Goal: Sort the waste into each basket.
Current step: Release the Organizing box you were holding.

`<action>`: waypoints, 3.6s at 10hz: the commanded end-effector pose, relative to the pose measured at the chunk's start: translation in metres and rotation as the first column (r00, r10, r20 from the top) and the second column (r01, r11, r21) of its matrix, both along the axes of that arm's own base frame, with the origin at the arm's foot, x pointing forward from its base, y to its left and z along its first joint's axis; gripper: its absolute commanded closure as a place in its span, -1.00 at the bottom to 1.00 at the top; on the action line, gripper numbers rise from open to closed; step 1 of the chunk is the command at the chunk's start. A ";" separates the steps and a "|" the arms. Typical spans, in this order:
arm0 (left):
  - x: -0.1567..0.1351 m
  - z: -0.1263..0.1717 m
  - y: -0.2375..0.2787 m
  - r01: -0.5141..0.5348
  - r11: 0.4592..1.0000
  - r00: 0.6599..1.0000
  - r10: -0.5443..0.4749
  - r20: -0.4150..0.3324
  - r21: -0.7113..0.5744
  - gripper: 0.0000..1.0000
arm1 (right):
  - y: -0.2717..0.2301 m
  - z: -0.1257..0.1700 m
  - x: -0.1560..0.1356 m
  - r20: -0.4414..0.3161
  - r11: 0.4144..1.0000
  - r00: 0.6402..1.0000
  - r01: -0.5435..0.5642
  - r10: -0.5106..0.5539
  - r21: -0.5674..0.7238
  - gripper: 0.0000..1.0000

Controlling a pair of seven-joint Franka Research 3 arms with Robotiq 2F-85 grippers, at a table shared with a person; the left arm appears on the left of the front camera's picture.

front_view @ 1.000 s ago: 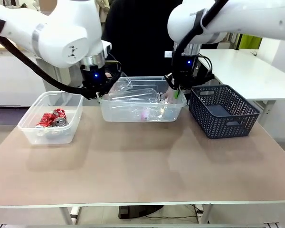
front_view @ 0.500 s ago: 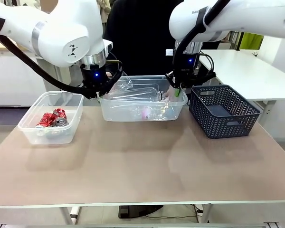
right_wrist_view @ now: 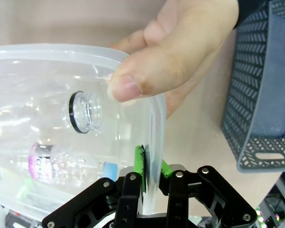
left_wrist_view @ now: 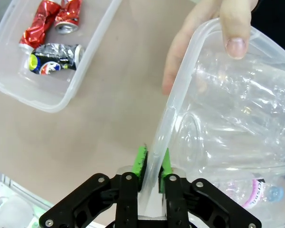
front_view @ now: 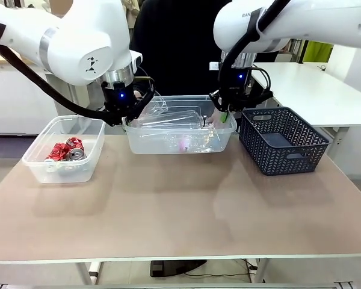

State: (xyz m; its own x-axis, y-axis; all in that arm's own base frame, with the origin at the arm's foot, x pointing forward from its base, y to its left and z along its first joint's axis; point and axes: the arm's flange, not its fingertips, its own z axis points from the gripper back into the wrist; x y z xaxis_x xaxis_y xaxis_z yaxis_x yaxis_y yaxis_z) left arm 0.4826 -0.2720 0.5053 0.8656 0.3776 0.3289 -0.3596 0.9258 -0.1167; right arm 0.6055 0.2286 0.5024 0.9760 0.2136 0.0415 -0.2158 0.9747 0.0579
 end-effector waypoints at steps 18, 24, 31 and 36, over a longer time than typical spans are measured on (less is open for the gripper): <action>-0.022 0.047 0.030 0.144 0.980 0.983 -0.126 0.131 -0.140 -1.00 | -0.014 0.043 -0.047 0.229 0.999 0.973 0.009 -0.020 0.046 -1.00; -0.155 0.063 0.085 0.470 0.853 0.882 -0.442 0.167 -0.227 -1.00 | -0.060 0.070 -0.206 0.306 0.989 0.951 -0.006 -0.040 0.148 -1.00; -0.199 0.047 0.085 0.511 0.839 0.858 -0.486 0.165 -0.186 -1.00 | -0.073 0.053 -0.254 0.247 0.981 0.966 0.030 -0.078 0.190 -1.00; -0.192 0.010 0.252 0.265 0.067 0.920 -0.316 0.231 -0.962 -1.00 | -0.213 0.027 -0.281 -0.312 0.021 0.916 0.327 -0.252 0.945 -1.00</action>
